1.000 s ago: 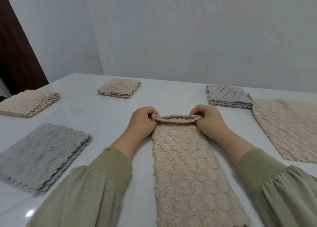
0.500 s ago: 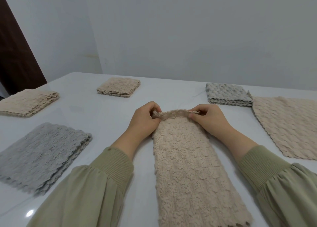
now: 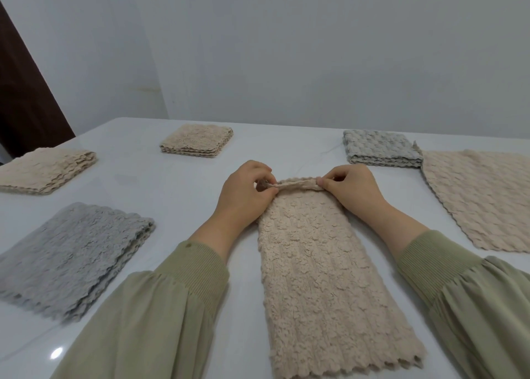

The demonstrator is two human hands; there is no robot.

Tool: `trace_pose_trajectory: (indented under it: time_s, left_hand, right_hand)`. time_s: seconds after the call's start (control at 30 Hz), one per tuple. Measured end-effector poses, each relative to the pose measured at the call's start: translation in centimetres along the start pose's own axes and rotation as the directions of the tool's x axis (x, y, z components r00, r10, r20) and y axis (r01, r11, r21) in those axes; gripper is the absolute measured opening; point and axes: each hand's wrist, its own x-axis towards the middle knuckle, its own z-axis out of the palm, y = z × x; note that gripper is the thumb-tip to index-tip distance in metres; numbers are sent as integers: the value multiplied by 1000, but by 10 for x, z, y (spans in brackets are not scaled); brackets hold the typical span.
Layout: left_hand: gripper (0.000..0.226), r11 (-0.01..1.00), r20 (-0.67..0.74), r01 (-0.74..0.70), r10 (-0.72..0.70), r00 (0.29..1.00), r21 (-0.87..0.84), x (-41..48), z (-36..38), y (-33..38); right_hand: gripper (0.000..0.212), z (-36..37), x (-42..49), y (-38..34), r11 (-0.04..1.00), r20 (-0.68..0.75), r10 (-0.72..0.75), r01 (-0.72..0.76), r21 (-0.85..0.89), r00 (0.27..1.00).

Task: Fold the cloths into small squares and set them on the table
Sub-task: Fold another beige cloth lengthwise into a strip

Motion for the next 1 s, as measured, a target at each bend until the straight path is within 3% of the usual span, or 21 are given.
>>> trace_pose_trajectory:
  time_s: [0.2,0.33,0.57,0.63,0.77,1.0]
  left_hand:
    - [12,992,46,73,-78,996,103,1,0,-1]
    - [16,979,18,201,-201,979,32,4,-1,-4]
    - [12,968,-10,244,-245,970,-57,5,-1,-5]
    - [12,967,-22,238,-241,970,-89,5,-2,-4]
    - [14,956,-45,236,-247,968,-172,6,-6,1]
    - [11,938,-118,184,-226,967,-294,17,-43,48]
  right_hand:
    - [16,0,1,1,998,-59,20,-16,56,998]
    - [11,1,3,1,998,-85,4,1,55,996]
    - [14,-6,3,3,996,107,9,0,-84,994]
    - [16,-6,3,1,995,79,-21,28,-97,997]
    - [13,-6,3,-12,998,-61,-15,19,67,998]
    - [14,-25,6,-58,943,-122,55,-12,331,991]
